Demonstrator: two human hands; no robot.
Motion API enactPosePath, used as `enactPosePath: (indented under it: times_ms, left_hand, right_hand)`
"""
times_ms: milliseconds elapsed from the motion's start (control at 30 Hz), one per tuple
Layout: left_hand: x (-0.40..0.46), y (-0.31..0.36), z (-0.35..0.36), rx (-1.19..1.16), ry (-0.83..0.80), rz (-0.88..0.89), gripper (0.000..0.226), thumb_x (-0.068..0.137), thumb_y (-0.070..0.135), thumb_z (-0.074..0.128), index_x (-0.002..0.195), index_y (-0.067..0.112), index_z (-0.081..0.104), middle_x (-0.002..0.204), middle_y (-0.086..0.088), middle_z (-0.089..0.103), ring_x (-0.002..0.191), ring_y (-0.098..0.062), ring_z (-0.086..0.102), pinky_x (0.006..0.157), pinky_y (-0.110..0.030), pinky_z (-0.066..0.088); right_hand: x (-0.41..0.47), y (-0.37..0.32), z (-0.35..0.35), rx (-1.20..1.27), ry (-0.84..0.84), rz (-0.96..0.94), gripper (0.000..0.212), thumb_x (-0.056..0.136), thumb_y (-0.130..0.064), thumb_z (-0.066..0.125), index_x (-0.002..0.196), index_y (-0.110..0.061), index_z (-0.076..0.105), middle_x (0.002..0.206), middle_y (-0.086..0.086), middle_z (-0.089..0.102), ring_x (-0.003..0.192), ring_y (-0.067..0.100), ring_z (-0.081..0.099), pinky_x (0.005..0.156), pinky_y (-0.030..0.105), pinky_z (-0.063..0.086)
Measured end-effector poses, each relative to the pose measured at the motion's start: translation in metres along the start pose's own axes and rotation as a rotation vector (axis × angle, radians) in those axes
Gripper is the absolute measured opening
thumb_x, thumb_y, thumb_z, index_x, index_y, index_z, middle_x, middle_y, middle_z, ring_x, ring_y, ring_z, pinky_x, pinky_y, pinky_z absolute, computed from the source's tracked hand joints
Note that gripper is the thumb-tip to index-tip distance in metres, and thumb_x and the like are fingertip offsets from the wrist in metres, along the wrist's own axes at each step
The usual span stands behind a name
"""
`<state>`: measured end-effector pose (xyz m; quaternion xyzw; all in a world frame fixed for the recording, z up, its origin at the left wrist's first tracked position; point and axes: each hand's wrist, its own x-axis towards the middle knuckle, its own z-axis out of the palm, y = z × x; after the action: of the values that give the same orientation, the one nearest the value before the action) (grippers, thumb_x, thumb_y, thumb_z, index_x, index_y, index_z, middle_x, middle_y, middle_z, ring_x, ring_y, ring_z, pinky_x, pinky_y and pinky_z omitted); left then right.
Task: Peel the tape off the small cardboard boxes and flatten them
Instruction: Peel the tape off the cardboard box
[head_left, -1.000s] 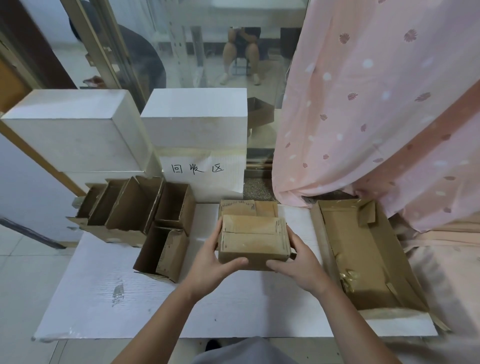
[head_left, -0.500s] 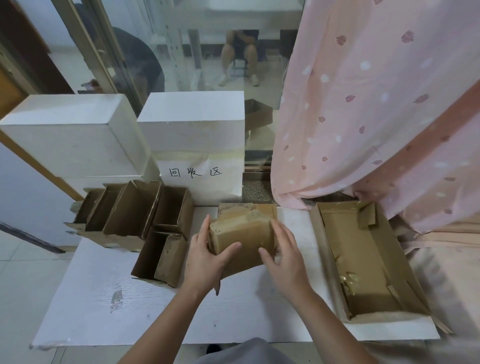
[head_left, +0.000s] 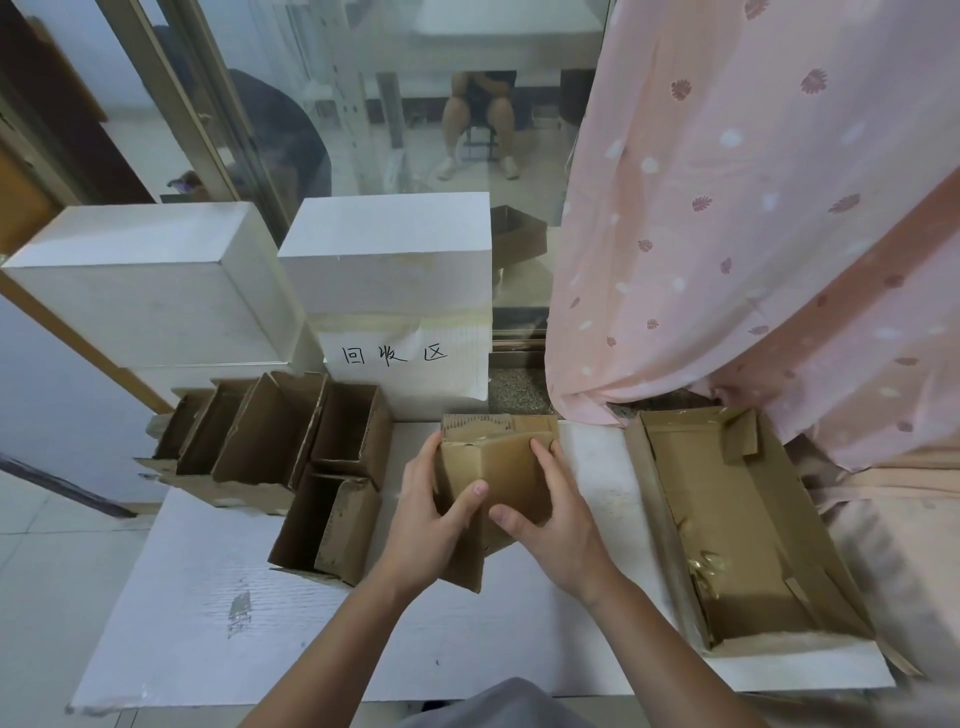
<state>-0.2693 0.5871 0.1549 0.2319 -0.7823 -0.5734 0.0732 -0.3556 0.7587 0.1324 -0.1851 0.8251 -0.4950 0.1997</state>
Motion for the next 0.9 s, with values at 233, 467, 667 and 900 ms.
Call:
enactPosePath:
  times_ms: [233,467,667,900]
  left_hand:
    - [-0.005,-0.002,0.002,0.011,-0.032,0.038,0.089,0.085,0.06,0.068,0.156,0.053,0.014,0.145,0.03,0.033,0.129,0.025,0.033,0.108,-0.017,0.034]
    - [-0.014,-0.004,0.01,-0.036,-0.034,0.003,0.073,0.091,0.059,0.069,0.151,0.052,0.028,0.142,0.029,0.037,0.13,0.007,0.045,0.105,-0.023,0.047]
    - [-0.018,-0.01,0.017,-0.065,-0.123,-0.054,0.076,0.095,0.058,0.062,0.159,0.047,0.021,0.157,0.018,0.038,0.145,-0.007,0.039,0.121,-0.047,0.036]
    - [-0.027,-0.006,0.022,-0.047,-0.128,-0.07,0.068,0.098,0.047,0.058,0.158,0.043,0.028,0.144,0.014,0.057,0.132,-0.008,0.056,0.112,-0.048,0.047]
  right_hand:
    - [0.001,0.003,0.0,0.166,-0.067,0.049,0.105,0.066,-0.079,0.077,0.152,-0.053,0.021,0.162,-0.014,0.029,0.15,0.006,0.027,0.117,0.045,0.039]
    - [-0.004,0.005,-0.005,0.425,-0.179,0.014,0.067,0.089,-0.022,0.063,0.148,-0.043,0.038,0.145,-0.016,0.055,0.138,0.006,0.048,0.114,0.04,0.041]
    - [-0.004,0.003,-0.012,0.265,-0.112,0.053,0.05,0.094,-0.035,0.071,0.137,-0.033,0.046,0.135,-0.01,0.061,0.124,0.0,0.057,0.102,0.023,0.049]
    - [0.0,-0.004,-0.018,0.1,-0.05,-0.138,0.039,0.092,-0.029,0.071,0.124,-0.044,0.056,0.13,-0.019,0.056,0.125,0.01,0.056,0.103,0.037,0.05]
